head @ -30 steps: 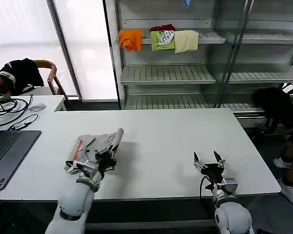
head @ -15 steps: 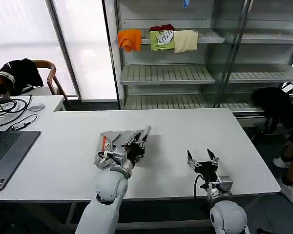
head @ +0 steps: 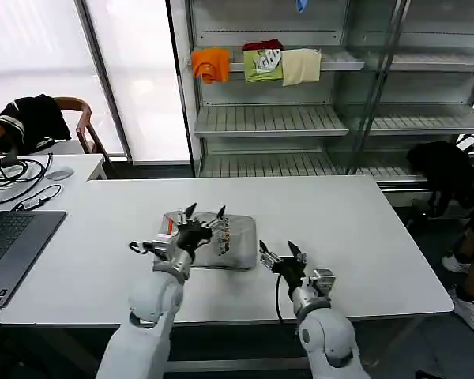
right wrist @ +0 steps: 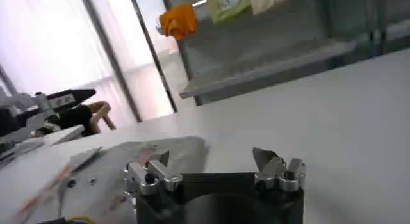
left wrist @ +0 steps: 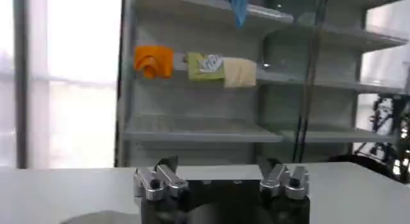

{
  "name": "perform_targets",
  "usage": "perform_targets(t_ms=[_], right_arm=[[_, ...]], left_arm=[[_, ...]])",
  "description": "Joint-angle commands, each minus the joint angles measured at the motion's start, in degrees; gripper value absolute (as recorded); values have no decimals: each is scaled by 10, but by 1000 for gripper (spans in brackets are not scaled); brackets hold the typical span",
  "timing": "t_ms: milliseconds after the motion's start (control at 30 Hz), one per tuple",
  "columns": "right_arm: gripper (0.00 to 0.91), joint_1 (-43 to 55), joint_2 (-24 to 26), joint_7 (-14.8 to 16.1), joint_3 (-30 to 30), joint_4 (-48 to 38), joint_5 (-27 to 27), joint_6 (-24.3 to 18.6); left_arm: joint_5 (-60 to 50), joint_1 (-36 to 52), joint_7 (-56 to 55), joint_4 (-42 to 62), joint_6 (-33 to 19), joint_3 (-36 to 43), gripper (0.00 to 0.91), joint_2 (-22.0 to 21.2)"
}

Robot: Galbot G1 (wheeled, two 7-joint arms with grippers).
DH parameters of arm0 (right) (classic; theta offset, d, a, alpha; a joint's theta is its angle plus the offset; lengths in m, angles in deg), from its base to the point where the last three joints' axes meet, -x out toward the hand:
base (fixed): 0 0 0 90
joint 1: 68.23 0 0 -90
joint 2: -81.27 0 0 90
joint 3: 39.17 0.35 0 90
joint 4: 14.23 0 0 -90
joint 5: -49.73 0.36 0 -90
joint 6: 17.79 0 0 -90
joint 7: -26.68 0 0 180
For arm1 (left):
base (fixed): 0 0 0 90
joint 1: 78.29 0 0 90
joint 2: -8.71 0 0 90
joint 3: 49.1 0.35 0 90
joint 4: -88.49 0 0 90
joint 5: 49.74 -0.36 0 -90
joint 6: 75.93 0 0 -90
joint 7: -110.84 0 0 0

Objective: Fold and organize the clothes.

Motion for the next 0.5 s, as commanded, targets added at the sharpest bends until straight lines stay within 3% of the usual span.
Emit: perform_targets(t_ms=[33, 100, 500], right_arm=[[161, 85, -44, -73, -61, -98, 92, 62], [0, 92, -44, -85, -62, -108, 104, 62], [0, 108, -44, -112, -56, -120, 133, 62]], left_arm=[[65, -42, -6, -46, -2, -120, 907, 86], [69, -53, -6, -52, 0, -131, 907, 92], [75, -64, -3, -45, -6, -140, 907, 92]])
